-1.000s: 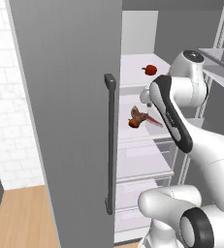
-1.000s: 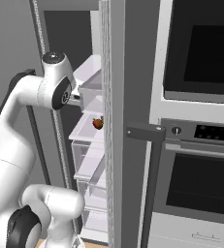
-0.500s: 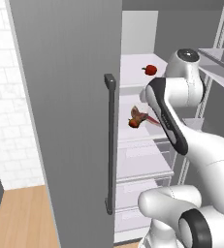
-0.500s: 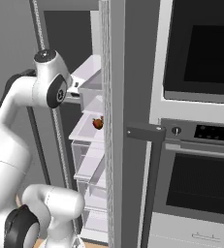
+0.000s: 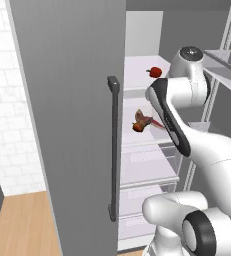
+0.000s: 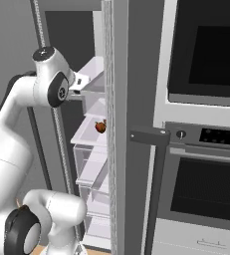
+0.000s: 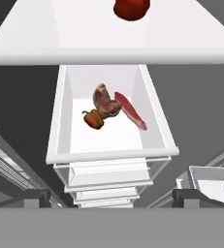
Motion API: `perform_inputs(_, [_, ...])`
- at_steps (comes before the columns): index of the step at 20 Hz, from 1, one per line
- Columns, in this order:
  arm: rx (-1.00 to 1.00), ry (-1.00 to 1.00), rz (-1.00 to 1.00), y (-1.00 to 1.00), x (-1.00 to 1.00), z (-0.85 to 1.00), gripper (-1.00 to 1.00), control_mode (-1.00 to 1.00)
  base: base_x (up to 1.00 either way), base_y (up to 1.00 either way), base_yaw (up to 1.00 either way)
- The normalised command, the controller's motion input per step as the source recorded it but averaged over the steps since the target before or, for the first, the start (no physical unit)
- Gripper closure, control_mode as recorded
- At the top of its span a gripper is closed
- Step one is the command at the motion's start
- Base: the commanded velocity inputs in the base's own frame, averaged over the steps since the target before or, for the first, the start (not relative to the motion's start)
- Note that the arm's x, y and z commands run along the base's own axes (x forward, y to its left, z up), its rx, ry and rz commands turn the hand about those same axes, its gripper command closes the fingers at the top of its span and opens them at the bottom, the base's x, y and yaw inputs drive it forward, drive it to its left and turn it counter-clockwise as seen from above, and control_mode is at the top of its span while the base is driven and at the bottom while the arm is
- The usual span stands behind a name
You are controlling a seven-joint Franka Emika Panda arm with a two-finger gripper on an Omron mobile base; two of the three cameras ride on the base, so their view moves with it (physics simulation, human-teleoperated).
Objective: Place one bell pepper and one steak in each tupperware on the nearby counter, to pack two identical lunches.
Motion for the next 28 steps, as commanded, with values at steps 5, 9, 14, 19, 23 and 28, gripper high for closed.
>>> perform_inputs(5, [0.0, 0.0, -0.07, -0.19, 0.25, 0.16, -1.0, -1.0, 0.0, 0.0, 0.0])
perform_inputs(9, [0.0, 0.0, -0.07, -0.23, 0.41, 0.1, -1.0, -1.0, 0.0, 0.0, 0.0])
perform_inputs(14, [0.0, -0.03, -0.04, -0.23, 0.6, 0.01, -1.0, -1.0, 0.0, 0.0, 0.0])
perform_inputs(19, [0.0, -0.14, -0.01, -0.14, 0.66, 0.0, -1.0, -1.0, 0.0, 0.0, 0.0])
perform_inputs(23, [0.01, -0.06, 0.0, 0.0, 0.59, 0.0, -1.0, -1.0, 0.0, 0.0, 0.0])
perform_inputs(28, [0.02, 0.0, 0.0, 0.0, 0.59, 0.0, -1.0, -1.0, 0.0, 0.0, 0.0])
